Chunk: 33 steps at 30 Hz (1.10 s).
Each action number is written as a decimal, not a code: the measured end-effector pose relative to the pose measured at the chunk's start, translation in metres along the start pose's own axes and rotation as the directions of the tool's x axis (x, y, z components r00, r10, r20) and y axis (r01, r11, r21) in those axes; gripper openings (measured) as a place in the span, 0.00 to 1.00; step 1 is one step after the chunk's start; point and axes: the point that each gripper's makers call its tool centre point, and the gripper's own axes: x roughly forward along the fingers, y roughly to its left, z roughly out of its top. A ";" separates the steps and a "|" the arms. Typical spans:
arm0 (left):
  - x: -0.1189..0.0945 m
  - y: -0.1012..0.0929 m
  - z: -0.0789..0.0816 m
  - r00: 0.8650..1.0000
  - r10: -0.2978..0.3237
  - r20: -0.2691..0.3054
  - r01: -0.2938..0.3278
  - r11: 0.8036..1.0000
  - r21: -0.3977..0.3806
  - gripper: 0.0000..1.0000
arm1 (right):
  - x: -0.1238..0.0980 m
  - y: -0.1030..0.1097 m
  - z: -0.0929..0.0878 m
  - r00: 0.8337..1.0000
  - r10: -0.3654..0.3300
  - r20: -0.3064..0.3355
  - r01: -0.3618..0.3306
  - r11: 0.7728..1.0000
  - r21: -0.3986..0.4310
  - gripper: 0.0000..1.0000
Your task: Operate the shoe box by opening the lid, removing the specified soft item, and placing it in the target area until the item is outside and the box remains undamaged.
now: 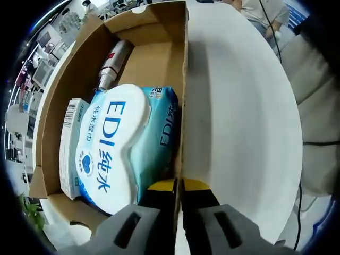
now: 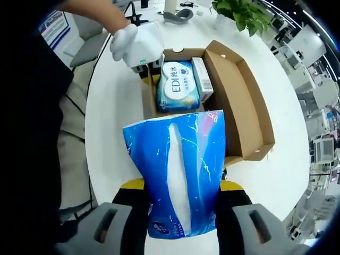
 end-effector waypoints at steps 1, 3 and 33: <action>0.000 0.000 0.000 1.000 0.000 0.000 0.000 1.000 -0.001 0.01 | 0.000 0.000 -0.002 1.000 -0.001 -0.001 0.001 1.000 0.002 0.46; 0.000 0.000 0.000 1.000 0.000 0.000 0.000 1.000 -0.001 0.01 | -0.001 0.001 -0.006 1.000 -0.003 -0.004 0.003 1.000 0.009 0.46; 0.000 0.000 -0.001 1.000 0.003 0.001 -0.003 1.000 -0.004 0.01 | 0.002 0.007 -0.084 0.994 -0.022 -0.105 0.028 0.998 0.055 0.46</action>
